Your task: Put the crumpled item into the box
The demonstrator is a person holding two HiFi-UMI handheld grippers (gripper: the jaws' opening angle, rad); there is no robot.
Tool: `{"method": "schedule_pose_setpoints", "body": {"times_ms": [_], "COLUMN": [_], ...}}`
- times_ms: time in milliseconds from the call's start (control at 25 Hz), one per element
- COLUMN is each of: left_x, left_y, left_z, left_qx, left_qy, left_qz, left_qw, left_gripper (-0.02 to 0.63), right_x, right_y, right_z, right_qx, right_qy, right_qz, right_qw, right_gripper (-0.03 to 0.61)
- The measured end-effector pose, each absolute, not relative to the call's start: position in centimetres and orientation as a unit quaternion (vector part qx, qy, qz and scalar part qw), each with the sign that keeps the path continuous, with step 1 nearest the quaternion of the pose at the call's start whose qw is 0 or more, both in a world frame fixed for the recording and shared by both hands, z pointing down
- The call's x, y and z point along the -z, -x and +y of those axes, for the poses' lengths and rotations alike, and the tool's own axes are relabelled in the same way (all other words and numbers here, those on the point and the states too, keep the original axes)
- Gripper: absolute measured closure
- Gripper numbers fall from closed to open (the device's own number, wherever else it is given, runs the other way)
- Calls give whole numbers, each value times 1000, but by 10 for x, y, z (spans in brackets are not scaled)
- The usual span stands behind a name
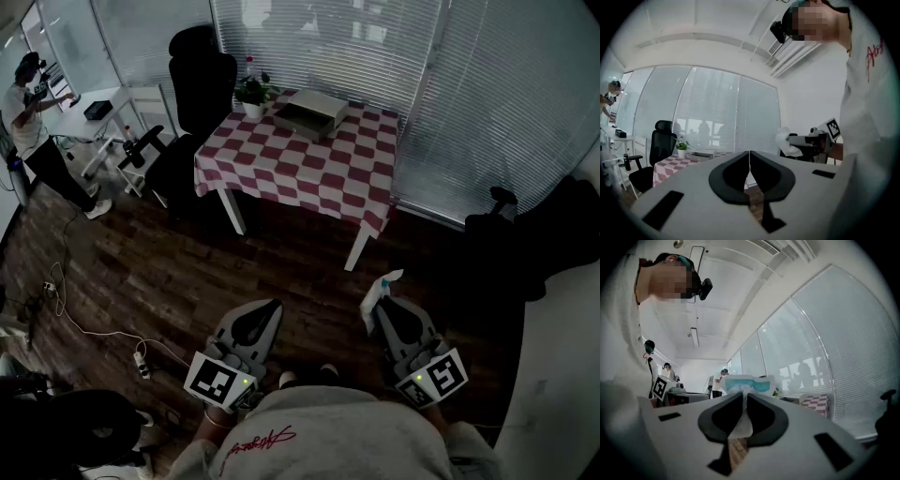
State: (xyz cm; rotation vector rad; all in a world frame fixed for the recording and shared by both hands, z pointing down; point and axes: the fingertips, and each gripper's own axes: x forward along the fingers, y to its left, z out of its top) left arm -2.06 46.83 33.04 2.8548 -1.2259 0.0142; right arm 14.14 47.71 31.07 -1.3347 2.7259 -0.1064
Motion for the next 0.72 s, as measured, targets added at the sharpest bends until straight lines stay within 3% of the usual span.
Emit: {"method": "schedule_pose_setpoints", "body": {"times_ms": [720], "left_x": [-328], "left_y": [53], "left_z": [475], "left_qx": [-5], "left_qy": [-921], "left_qz": [-388], "left_qw": [13], "left_gripper": [594], "right_x": [-311], "right_y": [-109], "right_z": [487], "right_qx": [34], "right_qy": [441], "right_qz": [895], "right_qw": [57], "right_gripper": [537]}}
